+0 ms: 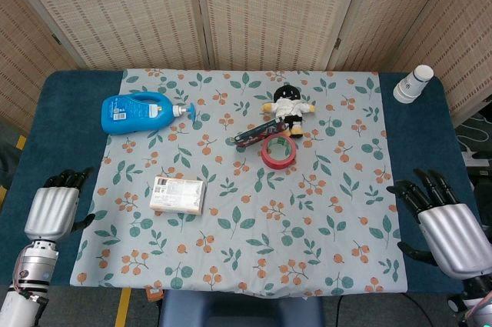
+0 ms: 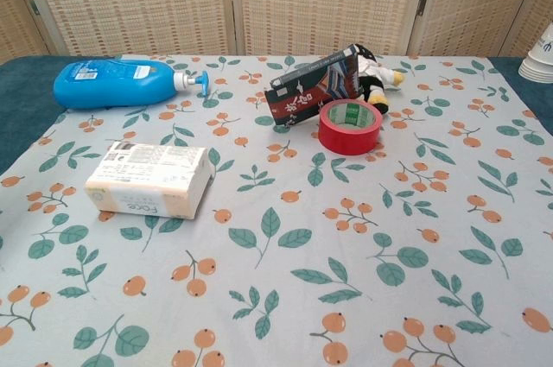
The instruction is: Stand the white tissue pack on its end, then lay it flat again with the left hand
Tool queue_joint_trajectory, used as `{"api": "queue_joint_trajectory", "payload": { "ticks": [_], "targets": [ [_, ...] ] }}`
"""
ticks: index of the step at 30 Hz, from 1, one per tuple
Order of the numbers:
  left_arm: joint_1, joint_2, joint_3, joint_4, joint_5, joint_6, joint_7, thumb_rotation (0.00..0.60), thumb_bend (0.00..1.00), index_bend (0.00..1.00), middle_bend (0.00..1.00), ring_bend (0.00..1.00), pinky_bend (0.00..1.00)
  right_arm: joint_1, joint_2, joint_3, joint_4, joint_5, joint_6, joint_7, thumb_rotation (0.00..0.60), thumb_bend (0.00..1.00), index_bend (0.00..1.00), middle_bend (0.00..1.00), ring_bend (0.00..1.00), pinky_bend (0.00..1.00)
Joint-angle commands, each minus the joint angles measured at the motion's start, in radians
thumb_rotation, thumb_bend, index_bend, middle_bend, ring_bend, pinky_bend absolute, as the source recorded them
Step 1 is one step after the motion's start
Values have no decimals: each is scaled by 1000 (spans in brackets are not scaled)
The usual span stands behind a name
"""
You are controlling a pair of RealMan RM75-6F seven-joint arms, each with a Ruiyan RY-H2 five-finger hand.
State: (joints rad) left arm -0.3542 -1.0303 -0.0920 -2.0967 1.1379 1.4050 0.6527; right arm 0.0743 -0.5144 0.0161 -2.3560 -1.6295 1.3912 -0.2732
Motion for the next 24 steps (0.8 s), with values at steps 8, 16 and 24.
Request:
{"api": "queue_joint_trajectory", "payload": {
  "ticks": [8,16,24],
  "targets": [
    [0,1,5,-27,17,5,16,600,178,167,258,161,265,-16,10,-9,0,-30,20,15,600,55,207,168,0,0],
    [-12,1,-3,-43,19,3,35,600,179,167,258,161,275,-15,8,-5,0,-35,25,19,600,55,207,167,0,0],
    [-22,-24,0,-50,41,-6,44,600,178,166,255,159,275,1,-2,0,0,-2,-8,-1,600,55,207,168,0,0]
  ]
}}
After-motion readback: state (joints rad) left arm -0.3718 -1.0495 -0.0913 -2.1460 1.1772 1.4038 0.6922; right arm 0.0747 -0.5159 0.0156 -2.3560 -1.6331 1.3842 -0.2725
